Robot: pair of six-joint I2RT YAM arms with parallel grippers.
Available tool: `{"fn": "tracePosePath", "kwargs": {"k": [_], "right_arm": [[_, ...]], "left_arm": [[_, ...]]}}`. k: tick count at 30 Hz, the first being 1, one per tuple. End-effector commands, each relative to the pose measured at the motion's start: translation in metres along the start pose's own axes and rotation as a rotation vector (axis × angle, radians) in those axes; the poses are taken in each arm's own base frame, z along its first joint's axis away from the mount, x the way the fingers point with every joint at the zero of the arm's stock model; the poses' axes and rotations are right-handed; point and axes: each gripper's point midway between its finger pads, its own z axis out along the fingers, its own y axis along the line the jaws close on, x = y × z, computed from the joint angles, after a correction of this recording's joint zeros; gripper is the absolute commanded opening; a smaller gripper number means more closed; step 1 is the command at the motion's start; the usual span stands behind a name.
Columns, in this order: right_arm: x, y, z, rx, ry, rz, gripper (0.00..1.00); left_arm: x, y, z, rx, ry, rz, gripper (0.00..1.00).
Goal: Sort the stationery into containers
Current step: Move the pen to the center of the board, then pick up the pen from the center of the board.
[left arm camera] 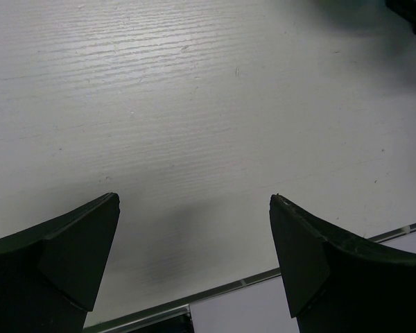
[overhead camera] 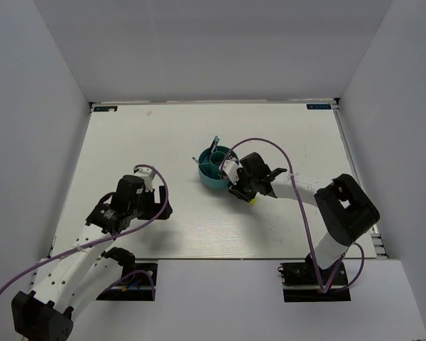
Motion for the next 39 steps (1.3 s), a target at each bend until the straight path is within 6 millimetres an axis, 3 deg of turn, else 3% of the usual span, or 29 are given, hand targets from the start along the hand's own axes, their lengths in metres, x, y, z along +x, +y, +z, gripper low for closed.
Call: {"fn": "tracePosePath", "kwargs": {"k": [1,13,17,21,23,27,33,36,37,39], "right_arm": [[0.029,0.009,0.001,-0.009,0.076,-0.046,0.23],[0.056,0.049,-0.043,-0.215,0.175,-0.158,0.22],[0.064,0.054,-0.046,-0.259,0.209,-0.198,0.38],[0.061,0.055,-0.042,-0.273,0.209,-0.203,0.68],[0.054,0.054,-0.039,-0.276,0.196,-0.195,0.70],[0.043,0.056,-0.032,-0.290,0.188,-0.183,0.70],[0.041,0.058,-0.022,-0.297,0.200,-0.190,0.58],[0.051,0.058,-0.021,-0.286,0.224,-0.190,0.47],[0.053,0.060,-0.022,-0.286,0.227,-0.198,0.38],[0.058,0.058,-0.023,-0.269,0.228,-0.205,0.28]], "left_arm": [[-0.005,0.001,-0.002,0.000,-0.026,0.009,1.00],[-0.005,0.000,-0.002,0.001,-0.027,0.005,1.00],[-0.004,0.001,-0.002,0.001,-0.024,0.006,1.00],[-0.005,0.001,-0.002,-0.001,-0.026,0.008,1.00],[-0.004,0.000,-0.002,0.001,-0.022,0.007,1.00],[-0.005,0.001,-0.002,-0.004,-0.026,0.007,1.00],[-0.005,0.002,-0.002,-0.006,-0.028,0.008,1.00],[-0.006,0.001,-0.003,-0.003,-0.032,0.006,1.00],[-0.005,0.001,-0.002,-0.001,-0.030,0.010,1.00],[-0.006,0.001,-0.003,-0.001,-0.033,0.008,1.00]]}}
